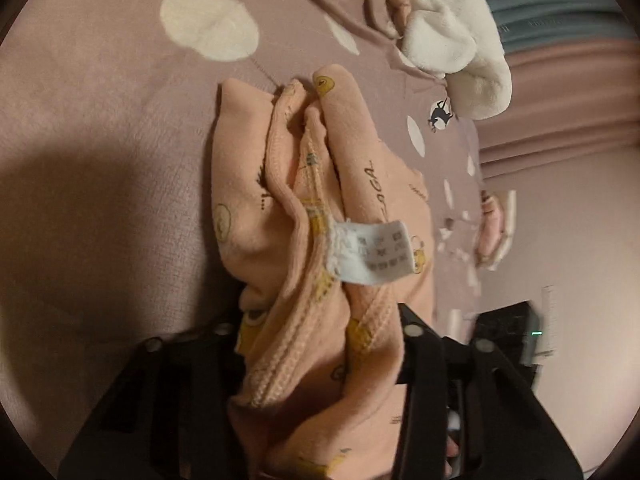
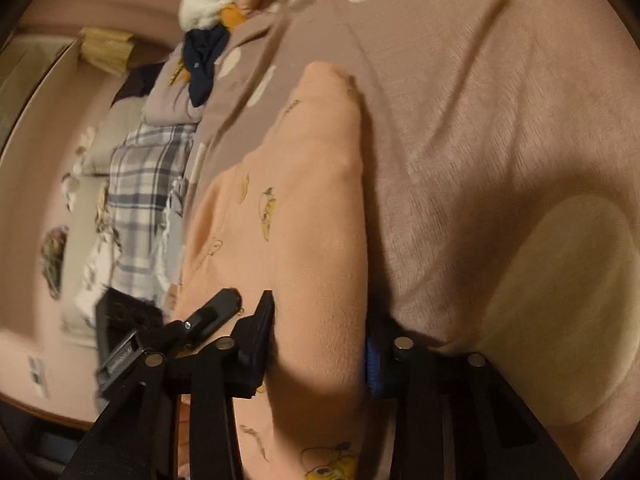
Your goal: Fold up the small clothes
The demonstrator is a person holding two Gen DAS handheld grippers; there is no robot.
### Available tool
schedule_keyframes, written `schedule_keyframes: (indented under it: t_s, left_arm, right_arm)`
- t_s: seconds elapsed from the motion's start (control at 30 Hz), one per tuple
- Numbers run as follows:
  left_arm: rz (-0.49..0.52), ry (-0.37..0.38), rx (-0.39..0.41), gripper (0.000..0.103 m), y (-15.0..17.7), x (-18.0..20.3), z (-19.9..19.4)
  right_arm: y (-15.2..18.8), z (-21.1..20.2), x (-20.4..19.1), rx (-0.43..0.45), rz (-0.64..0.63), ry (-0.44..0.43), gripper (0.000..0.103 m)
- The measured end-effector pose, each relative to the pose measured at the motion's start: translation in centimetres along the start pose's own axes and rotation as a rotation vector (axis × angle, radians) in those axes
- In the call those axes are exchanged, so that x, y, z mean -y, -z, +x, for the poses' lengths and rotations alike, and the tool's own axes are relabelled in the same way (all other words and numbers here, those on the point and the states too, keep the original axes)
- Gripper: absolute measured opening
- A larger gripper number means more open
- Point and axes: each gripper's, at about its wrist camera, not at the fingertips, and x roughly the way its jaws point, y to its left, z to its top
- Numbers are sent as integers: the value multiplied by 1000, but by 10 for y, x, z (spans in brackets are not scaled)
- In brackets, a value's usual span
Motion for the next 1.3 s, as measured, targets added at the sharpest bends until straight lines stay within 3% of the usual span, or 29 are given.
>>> schedule_keyframes:
  t_s: [0.13, 0.6, 0.77, 0.9, 1.13, 1.3]
  left_arm:
    - [37, -83, 65, 37, 5, 11, 3]
    - [70, -129, 143, 34, 9, 11, 11]
    - [106, -161, 177, 33, 13, 18, 9]
    - [79, -168, 195, 32, 14, 21, 6]
    - [246, -296, 277, 29, 29, 65, -16]
    - [269, -218, 326, 30, 33, 88, -51]
  right_arm:
    - [11, -1, -8, 81, -87, 75, 28]
    - [11, 1, -9, 143, -67, 103, 24]
    - [11, 2, -19, 146, -107, 152, 24]
    - [9, 0, -28, 136, -106, 192, 24]
    - [18, -20, -59, 183, -198, 240, 25]
    - [17, -56, -79, 230, -223, 186, 25]
